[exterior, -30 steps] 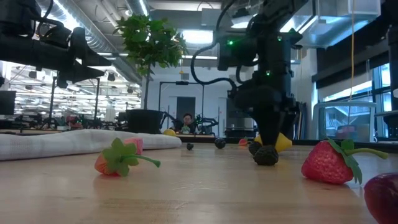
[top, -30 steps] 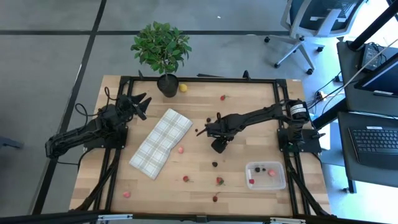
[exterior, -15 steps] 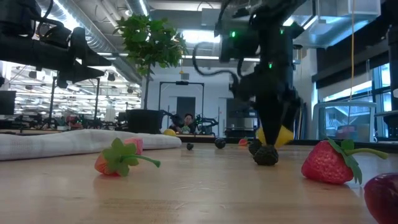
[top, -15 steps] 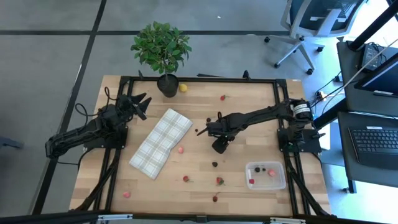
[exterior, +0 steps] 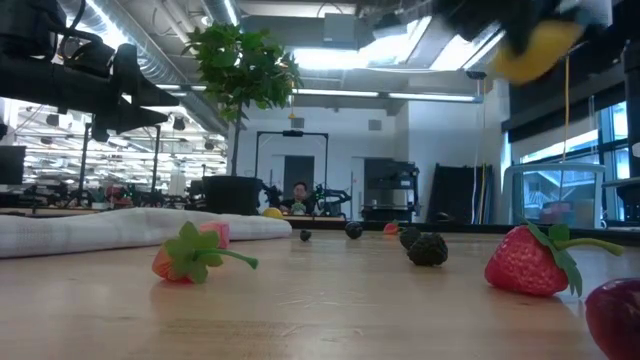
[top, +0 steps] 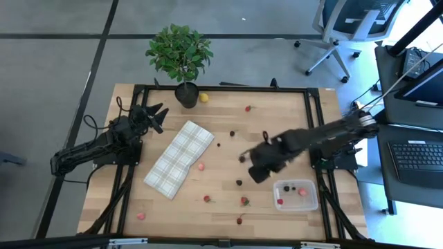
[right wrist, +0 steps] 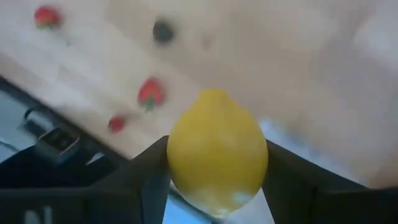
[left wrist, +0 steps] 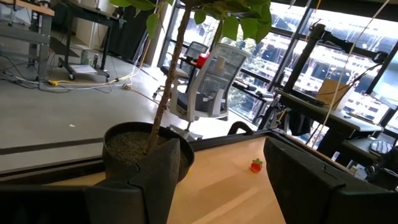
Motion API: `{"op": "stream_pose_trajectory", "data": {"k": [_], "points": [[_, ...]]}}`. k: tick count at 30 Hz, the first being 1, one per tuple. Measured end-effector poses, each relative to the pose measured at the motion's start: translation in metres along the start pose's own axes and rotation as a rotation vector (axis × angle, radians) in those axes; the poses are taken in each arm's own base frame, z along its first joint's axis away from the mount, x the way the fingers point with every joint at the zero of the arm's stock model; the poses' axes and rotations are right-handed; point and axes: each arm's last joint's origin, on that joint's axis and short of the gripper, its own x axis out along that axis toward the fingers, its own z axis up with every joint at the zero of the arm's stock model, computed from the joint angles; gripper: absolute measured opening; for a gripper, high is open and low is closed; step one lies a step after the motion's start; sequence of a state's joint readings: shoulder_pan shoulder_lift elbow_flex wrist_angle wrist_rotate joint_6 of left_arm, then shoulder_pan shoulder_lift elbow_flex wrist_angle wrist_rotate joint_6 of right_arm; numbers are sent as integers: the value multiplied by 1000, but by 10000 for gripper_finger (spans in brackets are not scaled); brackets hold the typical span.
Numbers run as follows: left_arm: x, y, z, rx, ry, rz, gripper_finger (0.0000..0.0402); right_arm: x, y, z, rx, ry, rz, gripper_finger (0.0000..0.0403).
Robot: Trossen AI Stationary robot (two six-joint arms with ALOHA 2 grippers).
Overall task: Pick and placing Produce into tupperware
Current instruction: Put the bottom yellow lemon into the transparent bin
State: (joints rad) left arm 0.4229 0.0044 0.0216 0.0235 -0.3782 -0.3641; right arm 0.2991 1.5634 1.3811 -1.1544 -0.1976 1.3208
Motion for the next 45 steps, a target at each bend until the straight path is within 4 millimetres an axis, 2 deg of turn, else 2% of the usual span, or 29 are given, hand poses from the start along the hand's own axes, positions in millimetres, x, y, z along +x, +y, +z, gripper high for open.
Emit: {"op": "stream_pose_trajectory", "data": {"k": [3, 7, 12, 16, 21, 27, 31, 36, 45], "points": [[0, 0, 0, 0, -5, 12, 225, -3, 0, -31, 83, 38, -4, 210], [0, 1, 1, 0, -18, 42, 225, 3, -5, -65, 196, 71, -110, 213], [0, 2, 1, -1, -30, 68, 225, 16, -14, -92, 337, 58, -193, 213], [0, 2, 1, 6, -31, 70, 225, 33, -26, -104, 416, 34, -265, 213], [0, 2, 1, 7, -31, 71, 225, 60, -43, -105, 446, 12, -322, 213], [0, 2, 1, 7, -31, 71, 225, 94, -58, -99, 417, 17, -288, 213], [0, 2, 1, 7, -31, 71, 225, 109, -68, -96, 415, 19, -283, 213], [0, 2, 1, 7, -31, 71, 225, 116, -77, -94, 415, 10, -313, 214], [0, 2, 1, 7, -31, 71, 225, 111, -70, -96, 382, 56, -287, 240]]}}
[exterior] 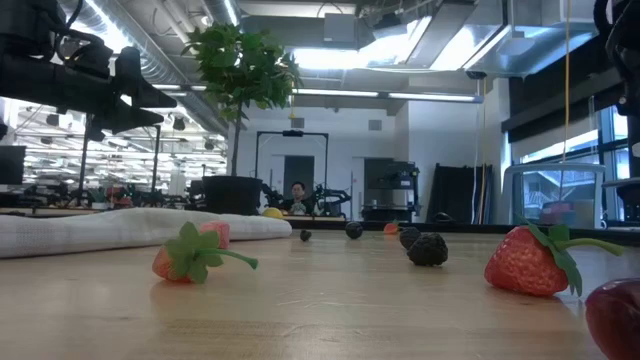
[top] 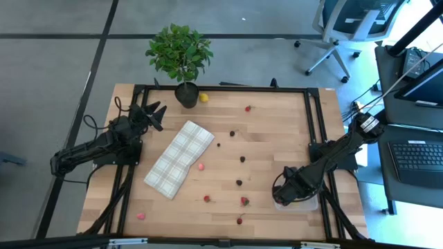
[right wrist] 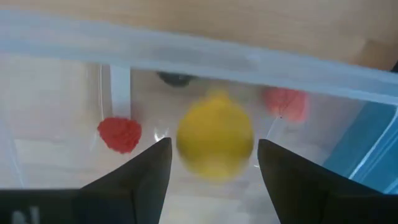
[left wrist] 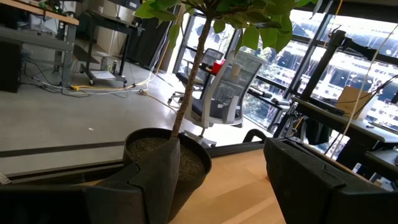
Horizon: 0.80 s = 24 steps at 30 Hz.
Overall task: Pick and placing Produce into tupperware
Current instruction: Put the bottom yellow lemon into the transparent bin, then put the top black raspberry into the transparent bin
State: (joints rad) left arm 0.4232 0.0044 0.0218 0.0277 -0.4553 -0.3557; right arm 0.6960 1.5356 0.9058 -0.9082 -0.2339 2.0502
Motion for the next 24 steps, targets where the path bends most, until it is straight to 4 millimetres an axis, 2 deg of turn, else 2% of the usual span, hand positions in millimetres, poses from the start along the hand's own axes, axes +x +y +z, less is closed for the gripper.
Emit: {"op": "stream_pose_trajectory", "data": {"k": [5, 9, 12, 17, 21, 24], "points": [[0, 0, 0, 0, -1, 1, 225, -4, 2, -2, -19, 9, 8, 242], [0, 0, 1, -7, -15, -3, 225, -19, 8, -7, -65, 17, 26, 242], [0, -1, 2, -10, -19, -5, 225, -40, 9, -9, -78, -4, -19, 242], [0, -1, 2, -19, -24, -7, 225, -90, 13, -6, -140, -95, -23, 243], [0, -1, 3, -25, -30, -10, 225, -121, 25, 2, -277, -325, 119, 243], [0, -1, 3, -25, -30, -11, 225, -131, 35, 18, -329, -458, 172, 243]]}}
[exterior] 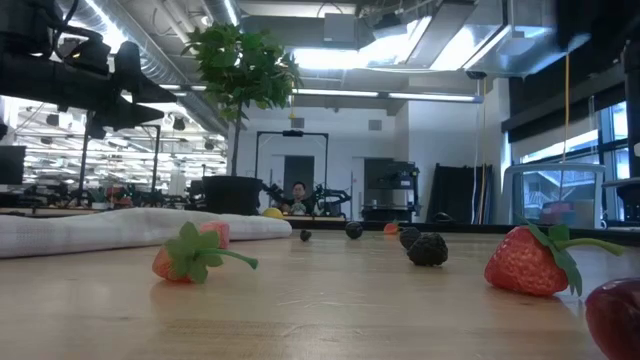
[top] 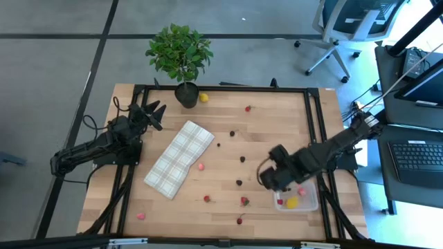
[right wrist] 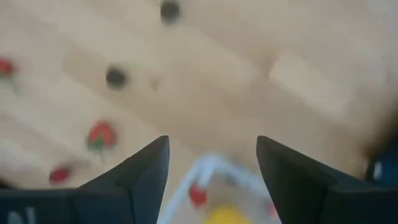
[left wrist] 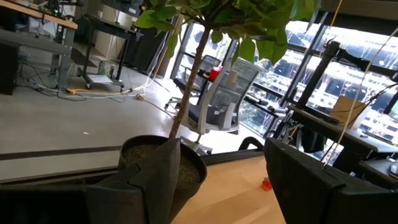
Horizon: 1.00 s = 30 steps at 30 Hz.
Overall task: Pick and placing Produce into tupperware
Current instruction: Put the top black raspberry into the transparent bin
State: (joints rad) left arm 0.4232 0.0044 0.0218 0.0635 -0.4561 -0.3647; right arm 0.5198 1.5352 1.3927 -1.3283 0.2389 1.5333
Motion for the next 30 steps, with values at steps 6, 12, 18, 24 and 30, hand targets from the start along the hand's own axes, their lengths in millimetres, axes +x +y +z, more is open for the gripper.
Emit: {"op": "stream_pose_trajectory", "data": {"k": [6, 12, 18, 24, 30], "points": [[0, 0, 0, -1, 1, -4, 225, 27, 2, 44, -65, -58, 45, 243], [0, -1, -1, 0, 16, -38, 225, 64, 0, 83, 10, -138, 156, 243], [0, -1, -1, 0, 22, -50, 225, 101, -8, 91, 30, -139, 225, 243], [0, -1, -1, 0, 23, -49, 225, 132, 6, 90, -96, -130, 238, 243], [0, -1, -1, -1, 23, -49, 225, 158, 21, 92, -196, -90, 178, 243]]}}
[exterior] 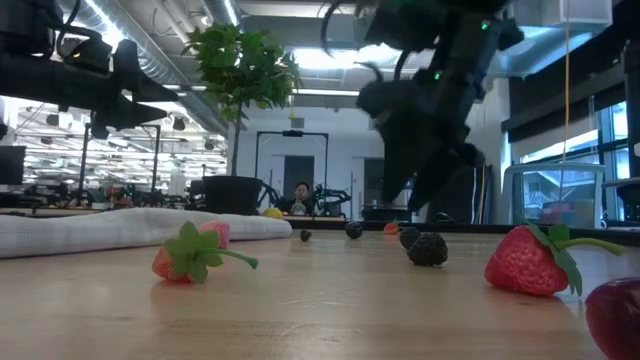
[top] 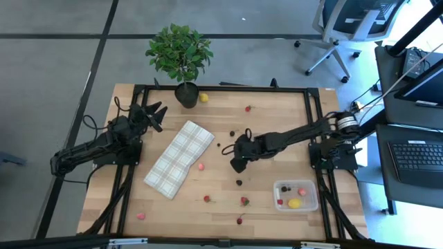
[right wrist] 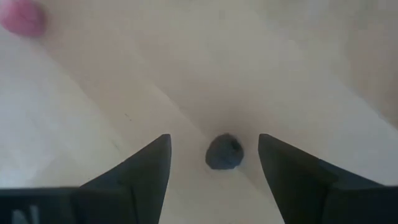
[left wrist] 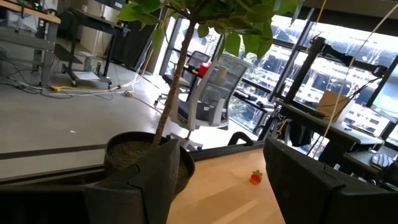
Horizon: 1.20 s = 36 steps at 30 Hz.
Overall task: Pick and placing Produce into tupperware
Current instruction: Put the top black raspberry into the transparent bin
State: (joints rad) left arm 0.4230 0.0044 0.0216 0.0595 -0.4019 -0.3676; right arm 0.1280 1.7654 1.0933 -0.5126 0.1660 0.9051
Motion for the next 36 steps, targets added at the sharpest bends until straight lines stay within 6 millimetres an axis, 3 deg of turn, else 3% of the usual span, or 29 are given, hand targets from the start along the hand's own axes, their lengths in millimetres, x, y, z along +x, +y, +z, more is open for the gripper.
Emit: {"op": "stream_pose_trajectory", "data": {"k": [11, 18, 36], "points": [[0, 0, 0, 1, 3, 1, 225, 32, 1, -9, -21, 123, -58, 243], [0, 0, 0, 4, 5, 2, 225, 38, 1, -10, -44, 132, -75, 236], [0, 0, 0, 6, 5, 3, 225, 40, -3, -11, -47, 141, -104, 95]]}}
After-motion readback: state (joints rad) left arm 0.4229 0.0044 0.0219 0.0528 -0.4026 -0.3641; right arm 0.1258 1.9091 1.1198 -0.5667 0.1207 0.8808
